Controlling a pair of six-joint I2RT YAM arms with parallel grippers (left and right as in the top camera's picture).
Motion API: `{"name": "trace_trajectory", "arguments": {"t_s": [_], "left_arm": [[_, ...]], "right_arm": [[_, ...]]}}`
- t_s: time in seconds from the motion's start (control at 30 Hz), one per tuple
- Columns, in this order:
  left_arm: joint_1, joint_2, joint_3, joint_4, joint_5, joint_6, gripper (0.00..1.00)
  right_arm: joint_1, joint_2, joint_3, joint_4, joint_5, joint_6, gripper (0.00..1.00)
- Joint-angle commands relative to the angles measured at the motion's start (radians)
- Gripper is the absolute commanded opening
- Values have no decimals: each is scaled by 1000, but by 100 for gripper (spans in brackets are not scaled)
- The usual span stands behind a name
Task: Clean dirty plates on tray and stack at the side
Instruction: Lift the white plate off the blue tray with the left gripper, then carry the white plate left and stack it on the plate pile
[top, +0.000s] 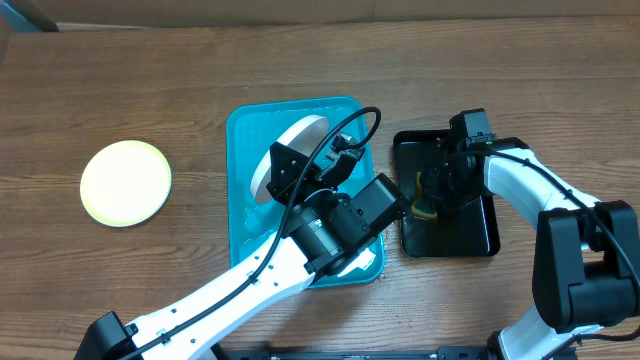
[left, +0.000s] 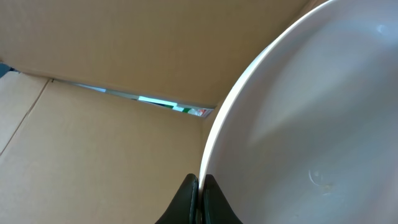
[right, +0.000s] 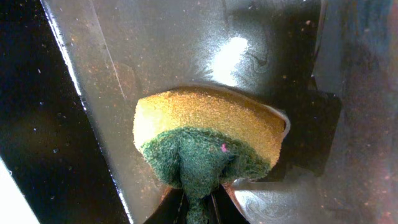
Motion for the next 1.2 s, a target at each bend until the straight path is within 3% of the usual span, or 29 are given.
{"name": "trace_trajectory", "arguments": {"t_s": [0.0,0.17,0.33,0.57,0.7,0.83,0.97,1.17], "left_arm": [[1,-28,26,5,-18,-47,4],[40,-28,26,-27,171,-175,4],[246,-33,26,-152,517,-405,4],[658,-40,26,-177,913,-420,4],[934,-40,26,-147,1128,-354,4],[1195,-40,26,-116,1253,-314,4],[1439,-37,5,-77,1279,-298,4],[1588,-14,-44,6,1282,-305,4]], "right_arm": [[2,-2,-17,5,3,4,10],[2,-2,-17,-1,3,4,10],[2,-2,-17,-23,3,4,9],[2,-2,-17,-37,14,4,9],[2,-2,-17,-42,14,3,9],[2,-2,-17,-48,14,3,9],[2,-2,-17,-45,14,3,9],[2,-2,-17,-45,14,3,9]]}}
